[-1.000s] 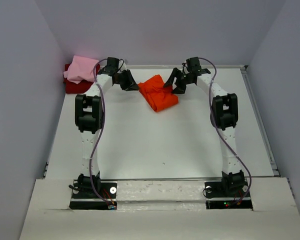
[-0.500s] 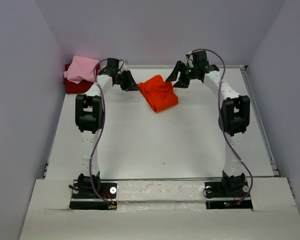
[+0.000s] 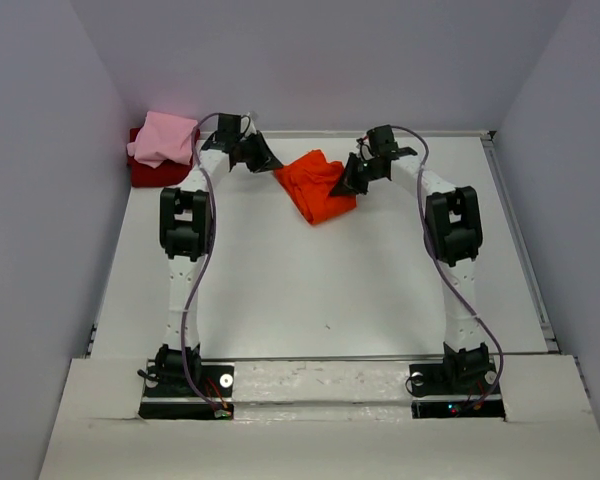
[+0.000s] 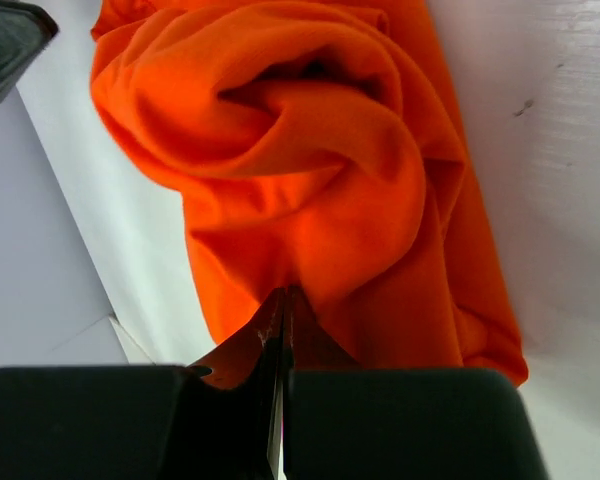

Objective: Fold and stack the t-shirts
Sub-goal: Fold the long partially folded tshirt into a neat square

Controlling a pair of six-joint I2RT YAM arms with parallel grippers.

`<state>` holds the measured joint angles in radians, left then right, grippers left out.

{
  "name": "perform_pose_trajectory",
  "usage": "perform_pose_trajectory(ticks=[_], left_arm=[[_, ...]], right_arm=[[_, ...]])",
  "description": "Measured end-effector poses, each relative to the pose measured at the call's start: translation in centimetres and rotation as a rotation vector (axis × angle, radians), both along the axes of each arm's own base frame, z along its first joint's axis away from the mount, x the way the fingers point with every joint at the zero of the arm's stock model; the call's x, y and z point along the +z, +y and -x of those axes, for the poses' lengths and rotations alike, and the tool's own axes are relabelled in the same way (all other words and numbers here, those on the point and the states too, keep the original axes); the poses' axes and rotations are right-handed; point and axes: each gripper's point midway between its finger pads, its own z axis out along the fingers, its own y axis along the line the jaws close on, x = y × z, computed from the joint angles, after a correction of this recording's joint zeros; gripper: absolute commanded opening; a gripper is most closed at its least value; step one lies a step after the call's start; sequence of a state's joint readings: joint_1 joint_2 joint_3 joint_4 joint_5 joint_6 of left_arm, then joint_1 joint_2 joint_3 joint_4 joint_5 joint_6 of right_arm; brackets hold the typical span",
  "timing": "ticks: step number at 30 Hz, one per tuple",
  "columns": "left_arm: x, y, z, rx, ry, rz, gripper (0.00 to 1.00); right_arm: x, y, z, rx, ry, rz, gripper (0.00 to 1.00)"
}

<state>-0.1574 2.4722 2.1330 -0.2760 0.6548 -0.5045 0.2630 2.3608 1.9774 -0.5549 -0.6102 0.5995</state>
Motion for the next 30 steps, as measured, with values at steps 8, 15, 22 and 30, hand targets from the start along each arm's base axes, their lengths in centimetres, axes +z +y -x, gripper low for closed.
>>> perform_pose_trajectory(ticks=[8,15,22,30], left_arm=[[-0.6,-0.7,-2.7,0.028,-0.041,0.049,0.13],[-4.9,-1.4,-1.4,0.020,0.047,0.004,0.14],[-5.6,-3.7,0.6,-0.032,0.029,-0.067,0.13],[-5.9,-5.9,6.8,-0.123,0.059,-0.181,0.13]], right_arm=[[-1.9,0.0,-0.1,-0.002,0.027,0.007,0.00],[-4.4,0.1,1.2,0.004,0.062,0.031,0.00],[-4.5,0.1,3.6,0.017,0.077,0.067,0.00],[-4.3,0.8,10.8,0.074,0.134,0.156,0.00]])
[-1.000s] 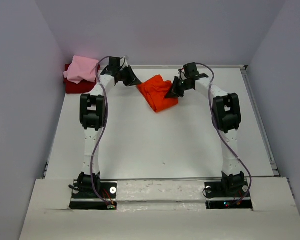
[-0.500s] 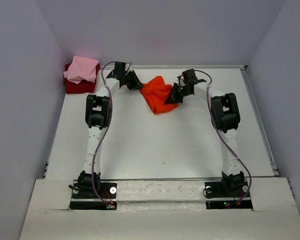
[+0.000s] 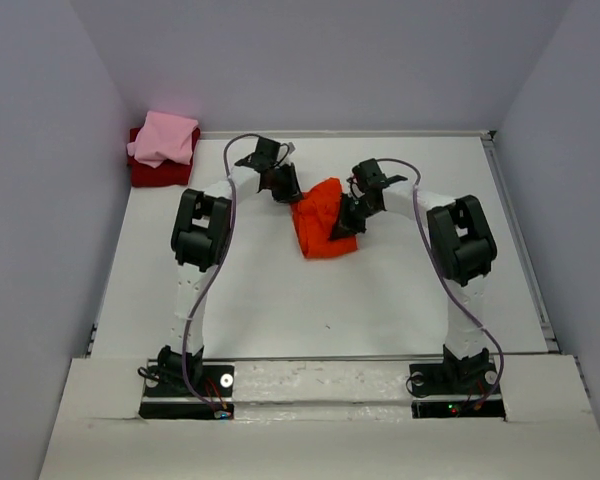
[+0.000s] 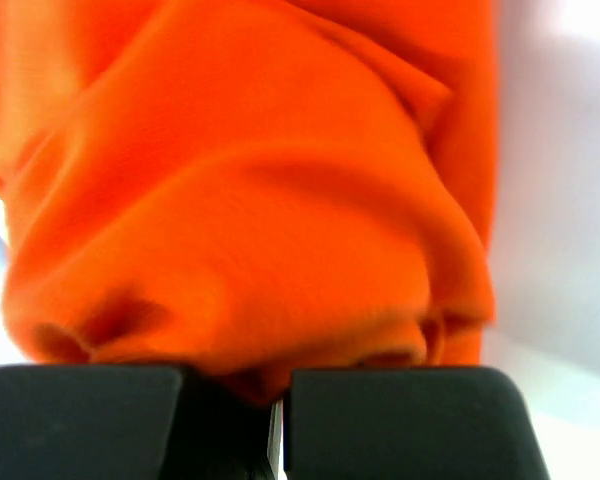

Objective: Fold and stack the t-shirts
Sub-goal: Fold the long partially folded tshirt into a neat square

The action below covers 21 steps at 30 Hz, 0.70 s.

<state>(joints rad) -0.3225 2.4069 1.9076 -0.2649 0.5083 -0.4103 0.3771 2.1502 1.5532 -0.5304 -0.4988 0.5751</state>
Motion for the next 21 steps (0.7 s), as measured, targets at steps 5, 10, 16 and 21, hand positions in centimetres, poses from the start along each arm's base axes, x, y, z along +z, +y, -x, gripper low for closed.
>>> perform_pose_trajectory(ticks=[5,10,16,21], left_arm=[[0.0,-0.9,7.6,-0.087,0.064,-0.084,0.13],[0.3,-0.1,15.0,-0.146,0.139,-0.145,0.13],[1.9,1.5,21.3,-0.173,0.160,-0.169,0.13],[3.9,1.2,26.1,-0.210,0.135,-0.153,0.13]], right_arm=[[0.2,0.1,7.7,0.075,0.085,0.081,0.00],[1.5,-1.3,14.5,0.144,0.137,0.149,0.00],[3.6,-4.2,20.7,0.167,0.170,0.181,0.00],[4.7,-5.1,25.5,0.188,0.201,0.184,0.00]])
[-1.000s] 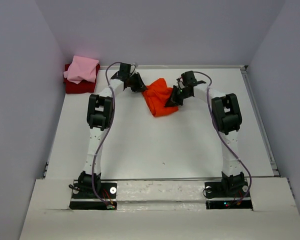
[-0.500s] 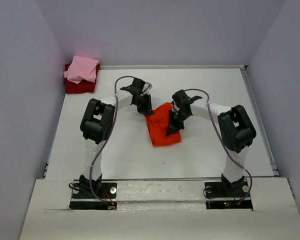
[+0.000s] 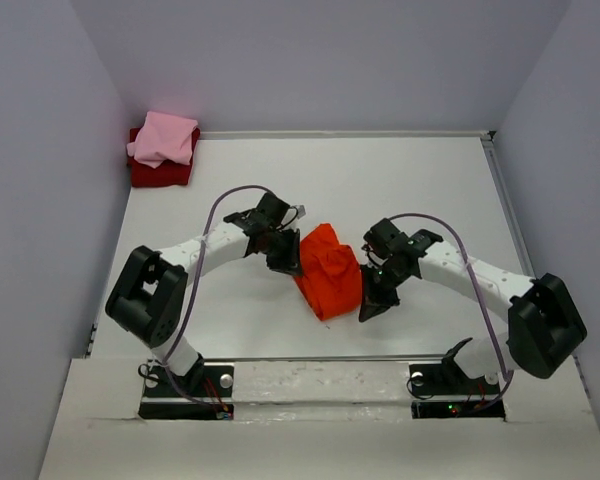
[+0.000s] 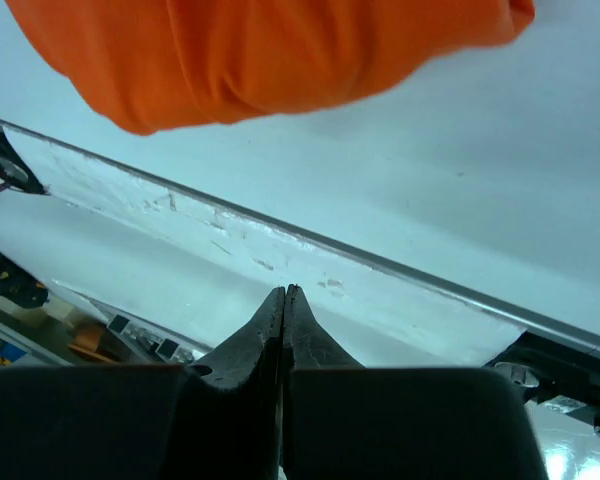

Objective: Fold and stack the t-shirts
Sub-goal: Fold the long partially folded tshirt into a neat square

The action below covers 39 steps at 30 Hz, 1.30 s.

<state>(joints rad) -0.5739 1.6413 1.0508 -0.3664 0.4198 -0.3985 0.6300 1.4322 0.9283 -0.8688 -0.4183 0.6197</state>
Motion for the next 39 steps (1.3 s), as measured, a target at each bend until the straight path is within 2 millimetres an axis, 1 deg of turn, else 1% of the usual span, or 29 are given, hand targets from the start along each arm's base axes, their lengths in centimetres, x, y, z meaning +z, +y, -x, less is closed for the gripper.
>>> perform_pose_trajectory(ticks=[1,3,4,5,6,7,8,9,10,11,12,13,14,15,16,17,19,21,23,27,29,32,39], left_arm=[[0.2,-0.2,0.9,-0.010,0.000,0.004,0.13],[0.4,-0.3,1.9,-0.018,0.003,0.007,0.13],[0.4,-0.3,2.0,-0.015,0.004,0.005,0.13],[0.6,-0.2,2.0,-0.008,-0.001,0.002,0.13],[0.8,-0.1,1.8,0.003,-0.010,-0.003,0.13],[1.1,0.1,1.6,0.016,-0.018,-0.009,0.13],[1.4,0.1,1.4,0.025,-0.025,-0.014,0.13],[2.0,0.2,1.1,0.038,-0.038,-0.014,0.13],[2.6,0.2,0.8,0.054,-0.054,-0.011,0.15],[3.2,0.1,0.4,0.066,-0.071,-0.005,0.21],[4.1,0.1,0.0,0.085,-0.095,0.009,0.33],[4.6,0.2,-0.1,0.099,-0.104,0.017,0.46],[5.7,0.3,-0.2,0.128,-0.129,0.043,0.61],[6.2,0.5,-0.2,0.152,-0.137,0.056,0.67],[6.9,0.7,-0.2,0.176,-0.153,0.076,0.71],[7.8,1.0,0.0,0.209,-0.182,0.114,0.71],[8.7,1.6,0.6,0.256,-0.205,0.164,0.70],[9.1,1.7,0.9,0.291,-0.211,0.213,0.67],[8.4,1.4,1.1,0.307,-0.183,0.233,0.62],[5.6,0.9,1.3,0.312,-0.099,0.206,0.61],[4.8,0.9,1.4,0.317,-0.078,0.199,0.60],[4.5,0.9,1.5,0.324,-0.071,0.201,0.60],[4.6,0.6,1.0,0.340,-0.086,0.226,0.60]], right_arm=[[0.3,-0.2,0.9,-0.002,0.004,-0.002,0.00],[0.9,-0.4,1.4,-0.016,0.000,-0.004,0.00],[1.2,-0.4,1.3,-0.023,-0.012,-0.010,0.03],[1.5,-0.4,1.2,-0.030,-0.023,-0.012,0.16],[1.9,-0.4,0.9,-0.033,-0.040,-0.015,0.30],[2.6,-0.1,0.3,-0.037,-0.059,-0.023,0.55],[3.0,0.2,-0.1,-0.034,-0.073,-0.032,0.65],[3.7,0.9,-0.9,-0.029,-0.092,-0.048,0.71],[4.4,1.6,-1.9,-0.017,-0.117,-0.065,0.81],[4.7,2.2,-2.7,-0.009,-0.132,-0.080,0.82],[5.2,3.0,-3.9,-0.001,-0.159,-0.107,0.82],[5.4,3.5,-4.6,0.000,-0.172,-0.125,0.82],[5.7,3.9,-5.8,-0.002,-0.188,-0.158,0.81],[5.8,3.8,-6.5,-0.014,-0.198,-0.168,0.81],[5.8,3.6,-7.4,-0.026,-0.204,-0.178,0.79],[5.8,3.3,-8.1,-0.039,-0.209,-0.182,0.79],[5.6,2.6,-9.7,-0.050,-0.223,-0.181,0.77],[5.2,2.2,-11.2,-0.047,-0.240,-0.175,0.77],[4.8,2.2,-12.2,-0.027,-0.251,-0.171,0.77],[4.3,2.8,-13.7,0.023,-0.278,-0.178,0.74],[4.1,2.8,-14.3,0.036,-0.285,-0.182,0.74],[3.7,2.8,-14.9,0.047,-0.285,-0.187,0.74],[2.4,1.5,-17.0,0.033,-0.280,-0.179,0.73]])
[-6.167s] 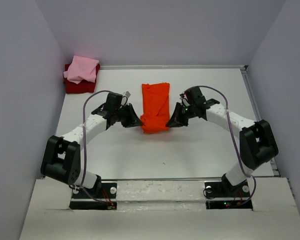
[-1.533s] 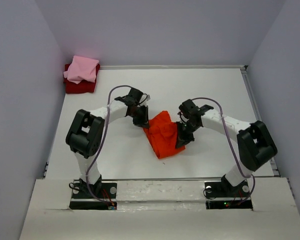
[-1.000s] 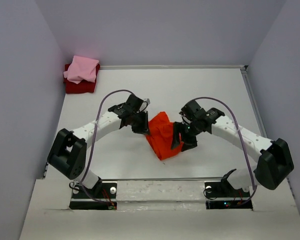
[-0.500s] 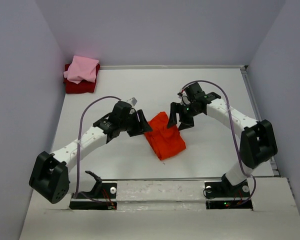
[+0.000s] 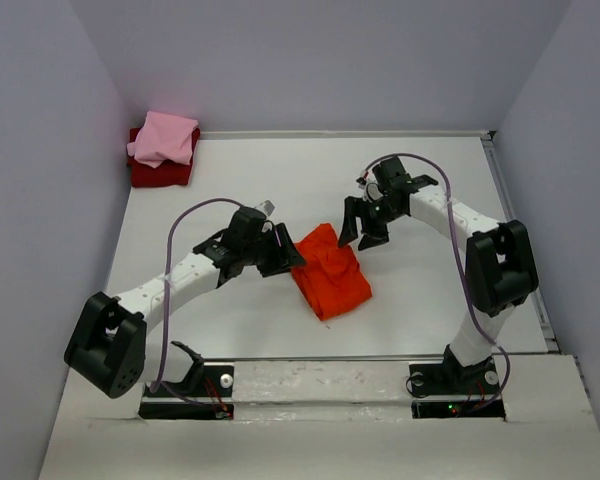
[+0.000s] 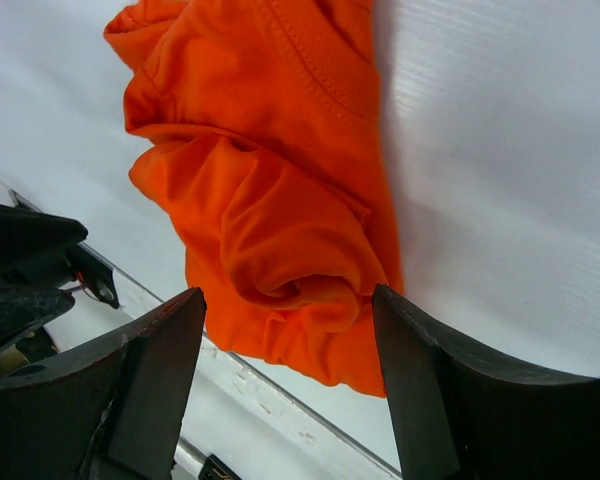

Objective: Fold and stack the t-shirts
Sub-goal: Fold the long partially folded tshirt into a neat square

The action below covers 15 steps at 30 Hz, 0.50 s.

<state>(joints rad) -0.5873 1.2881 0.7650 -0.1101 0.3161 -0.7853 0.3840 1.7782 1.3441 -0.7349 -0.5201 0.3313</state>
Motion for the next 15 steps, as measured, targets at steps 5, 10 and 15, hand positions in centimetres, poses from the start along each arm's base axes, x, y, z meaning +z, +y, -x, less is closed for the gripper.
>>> perform_pose_trajectory(ticks=[5,10,15], left_arm=[[-0.5,-0.1,-0.5,0.019,0.004,-0.003,0.58],[-1.3,-0.1,-1.2,0.037,0.000,-0.021,0.56],[-2.3,0.1,-1.8,0.049,-0.008,-0.049,0.55]], right_arm=[[-0.3,-0.5,-0.7,0.000,-0.007,0.001,0.72],[-0.4,-0.2,-1.3,0.008,-0.009,-0.005,0.70],[-1.2,-0.2,-1.3,0.010,0.010,-0.001,0.70]])
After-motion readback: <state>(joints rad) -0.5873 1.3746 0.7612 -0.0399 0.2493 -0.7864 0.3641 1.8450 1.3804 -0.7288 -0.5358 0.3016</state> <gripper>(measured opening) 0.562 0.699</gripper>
